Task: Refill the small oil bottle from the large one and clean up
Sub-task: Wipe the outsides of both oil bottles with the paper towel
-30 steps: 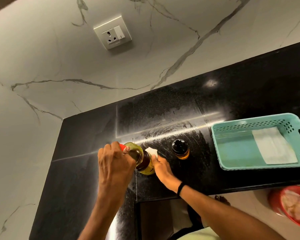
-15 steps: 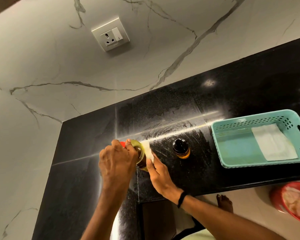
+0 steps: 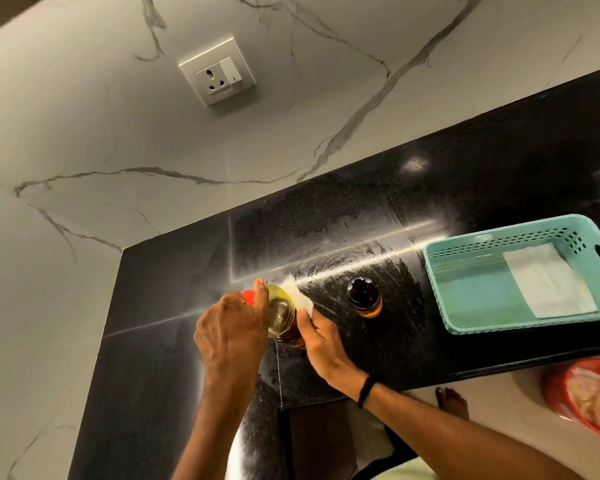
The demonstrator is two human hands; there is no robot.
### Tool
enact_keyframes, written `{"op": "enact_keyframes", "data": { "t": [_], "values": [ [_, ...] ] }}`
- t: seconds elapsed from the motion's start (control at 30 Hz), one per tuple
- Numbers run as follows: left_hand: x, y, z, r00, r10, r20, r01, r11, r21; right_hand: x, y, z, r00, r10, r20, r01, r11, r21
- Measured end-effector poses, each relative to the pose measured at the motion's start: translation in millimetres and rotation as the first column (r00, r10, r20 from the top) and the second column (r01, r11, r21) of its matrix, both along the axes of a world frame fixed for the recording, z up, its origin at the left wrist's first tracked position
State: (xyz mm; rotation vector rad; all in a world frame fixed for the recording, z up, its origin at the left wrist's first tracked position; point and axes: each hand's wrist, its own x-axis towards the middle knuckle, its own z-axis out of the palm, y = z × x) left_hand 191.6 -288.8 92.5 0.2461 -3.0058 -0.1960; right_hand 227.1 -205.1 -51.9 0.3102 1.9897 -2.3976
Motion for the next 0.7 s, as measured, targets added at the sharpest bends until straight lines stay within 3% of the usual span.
{"op": "enact_keyframes", "data": {
  "t": [0.1,0.17,0.27,0.33,0.43,0.57,0.7],
  "values": [
    [-1.2,1.0,1.6,1.0,0.026,0.011,-0.026,1.0,0.006,-2.4,11.3,-32.7,0.966,0.034,0.255,-0.072,0.987,0.142],
    [-1.9,2.3,1.6,0.999,0.05,0.012,-0.05,0.999,0.009,-9.5,17.4,-31.6,0.927,0.057,0.371,-0.108,0.987,0.118],
    [-2.4,6.7,3.5,0.997,0.075,0.007,-0.075,0.997,0.002,-14.0,10.2,-0.9,0.976,0.057,0.211,-0.072,0.996,0.061],
    [-5.1,8.5,5.7,0.994,0.105,0.021,-0.104,0.994,-0.018,-12.9,0.1,24.6,0.998,0.042,0.036,-0.046,0.993,0.111],
    [-9.0,9.0,9.4,0.988,0.132,0.075,-0.125,0.988,-0.089,-6.6,2.0,36.5,0.992,0.077,-0.104,-0.055,0.977,0.205],
    [-1.4,4.7,16.0,0.995,0.068,0.076,-0.058,0.99,-0.129,8.5,18.1,31.2,1.0,-0.009,-0.015,0.011,0.981,0.192],
    [2.8,-4.6,21.5,0.986,-0.156,-0.061,0.156,0.988,-0.002,7.6,28.6,49.8,0.986,-0.156,-0.064,0.166,0.958,0.232]
  ]
}}
